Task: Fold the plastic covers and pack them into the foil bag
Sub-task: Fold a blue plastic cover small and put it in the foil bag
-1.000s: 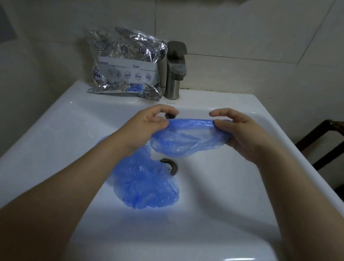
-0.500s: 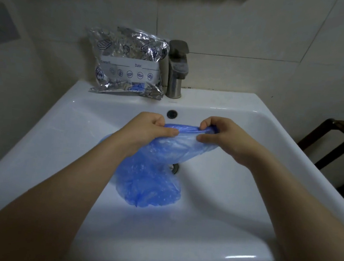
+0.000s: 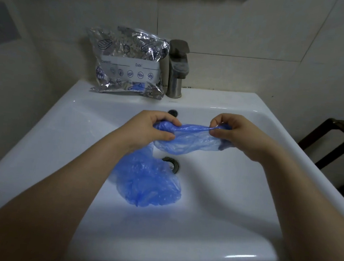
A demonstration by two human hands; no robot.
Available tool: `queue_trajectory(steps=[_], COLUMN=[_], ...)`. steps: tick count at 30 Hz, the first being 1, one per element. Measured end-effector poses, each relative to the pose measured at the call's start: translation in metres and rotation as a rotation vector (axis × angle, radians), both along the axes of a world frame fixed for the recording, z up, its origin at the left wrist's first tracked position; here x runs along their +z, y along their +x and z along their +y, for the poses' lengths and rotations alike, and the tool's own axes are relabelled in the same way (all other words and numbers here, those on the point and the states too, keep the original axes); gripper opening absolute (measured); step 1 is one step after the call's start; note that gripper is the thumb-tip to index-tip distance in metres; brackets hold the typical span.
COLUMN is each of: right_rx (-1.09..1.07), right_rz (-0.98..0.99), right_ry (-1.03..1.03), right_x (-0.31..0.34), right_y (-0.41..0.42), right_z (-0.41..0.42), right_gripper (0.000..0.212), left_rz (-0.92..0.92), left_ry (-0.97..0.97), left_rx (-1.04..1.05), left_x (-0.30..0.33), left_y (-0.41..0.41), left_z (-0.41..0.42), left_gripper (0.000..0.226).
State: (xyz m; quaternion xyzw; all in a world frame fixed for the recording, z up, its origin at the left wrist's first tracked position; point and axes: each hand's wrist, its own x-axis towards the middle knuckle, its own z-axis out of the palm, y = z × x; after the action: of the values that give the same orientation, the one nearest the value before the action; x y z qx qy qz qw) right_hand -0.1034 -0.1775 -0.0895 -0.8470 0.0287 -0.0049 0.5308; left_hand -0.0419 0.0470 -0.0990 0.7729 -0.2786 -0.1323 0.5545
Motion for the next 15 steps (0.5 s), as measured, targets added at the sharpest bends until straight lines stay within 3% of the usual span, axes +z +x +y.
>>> queue_trajectory(steps=[5, 8, 15], right_rx=[-0.006, 0.001, -0.021], right_rz=[0.032, 0.017, -0.013], right_ry=[0.038, 0.036, 0.145], right_x=[-0.0006, -0.001, -0.0047], right_y=[0.0006, 0.0005, 0.0023], right_z=[-0.0002, 0.0, -0.0033], right_gripper=[0.018, 0.018, 0.018], left_rz=[-0.238, -0.382, -0.306], left_ry=[0.004, 0.078, 0.158], left_rx=[0.147, 0.126, 0.04], left_x=[-0.0043, -0.0048, -0.0055], left_y=[0.0064, 0.0094, 0.0089], left_z=[-0.0029, -0.0003, 0.0038], left_gripper=[0.031, 0.036, 0.025])
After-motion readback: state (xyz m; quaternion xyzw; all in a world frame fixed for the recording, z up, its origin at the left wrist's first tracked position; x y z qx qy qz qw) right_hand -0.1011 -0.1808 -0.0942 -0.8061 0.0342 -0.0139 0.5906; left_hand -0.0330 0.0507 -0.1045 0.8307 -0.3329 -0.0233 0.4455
